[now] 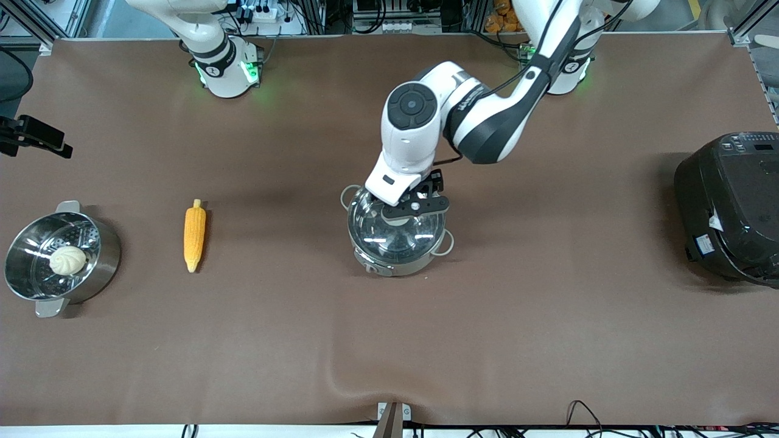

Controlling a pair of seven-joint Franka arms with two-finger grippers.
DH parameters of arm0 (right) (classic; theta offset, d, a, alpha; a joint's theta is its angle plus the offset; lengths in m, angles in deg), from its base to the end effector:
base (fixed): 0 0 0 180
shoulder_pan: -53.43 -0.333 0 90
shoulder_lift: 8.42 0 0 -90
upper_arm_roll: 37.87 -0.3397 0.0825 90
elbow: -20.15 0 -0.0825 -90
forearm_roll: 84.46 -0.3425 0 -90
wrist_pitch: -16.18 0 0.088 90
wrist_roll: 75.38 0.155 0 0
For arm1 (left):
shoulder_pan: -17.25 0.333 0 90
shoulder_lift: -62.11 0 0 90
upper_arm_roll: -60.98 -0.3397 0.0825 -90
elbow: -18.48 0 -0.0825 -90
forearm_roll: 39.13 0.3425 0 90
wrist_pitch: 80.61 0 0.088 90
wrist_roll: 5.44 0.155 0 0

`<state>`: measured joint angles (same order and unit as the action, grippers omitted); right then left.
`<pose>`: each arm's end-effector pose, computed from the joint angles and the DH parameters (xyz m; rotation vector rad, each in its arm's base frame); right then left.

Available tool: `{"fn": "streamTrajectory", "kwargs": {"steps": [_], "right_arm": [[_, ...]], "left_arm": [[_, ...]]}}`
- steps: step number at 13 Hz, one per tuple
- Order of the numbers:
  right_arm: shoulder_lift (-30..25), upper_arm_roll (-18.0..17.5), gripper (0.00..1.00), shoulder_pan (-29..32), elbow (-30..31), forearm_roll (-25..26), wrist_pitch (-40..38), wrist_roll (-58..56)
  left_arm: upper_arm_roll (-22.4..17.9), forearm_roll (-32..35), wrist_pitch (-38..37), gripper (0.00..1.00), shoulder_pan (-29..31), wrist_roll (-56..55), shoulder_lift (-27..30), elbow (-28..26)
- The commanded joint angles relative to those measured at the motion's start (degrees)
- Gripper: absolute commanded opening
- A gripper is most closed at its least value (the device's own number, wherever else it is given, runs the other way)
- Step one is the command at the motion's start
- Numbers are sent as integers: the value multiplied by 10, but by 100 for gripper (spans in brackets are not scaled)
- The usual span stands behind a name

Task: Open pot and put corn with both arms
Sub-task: 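Reach the left gripper to the glass lid knob and grasp it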

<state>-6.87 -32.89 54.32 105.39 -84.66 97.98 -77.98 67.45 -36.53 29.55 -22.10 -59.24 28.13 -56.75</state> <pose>0.5006 -0.0502 0.6099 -3.1298 0.0889 0.1358 0.5027 -0.4862 0.3820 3.1052 0.2237 -0.0036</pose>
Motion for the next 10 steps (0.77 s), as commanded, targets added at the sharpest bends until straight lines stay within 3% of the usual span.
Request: {"fn": "streamTrajectory", "kwargs": {"steps": [1, 6, 10], "right_arm": [[2, -4, 100, 3, 4, -2, 6, 17], [9, -4, 100, 2, 83, -2, 104, 19], [2, -5, 100, 2, 185, -2, 212, 21]], "left_arm": [[-16, 14, 29, 100, -17, -10, -28, 22], [-15, 45, 41, 100, -34, -8, -37, 17], [-14, 70, 40, 100, -34, 0, -46, 16]]}}
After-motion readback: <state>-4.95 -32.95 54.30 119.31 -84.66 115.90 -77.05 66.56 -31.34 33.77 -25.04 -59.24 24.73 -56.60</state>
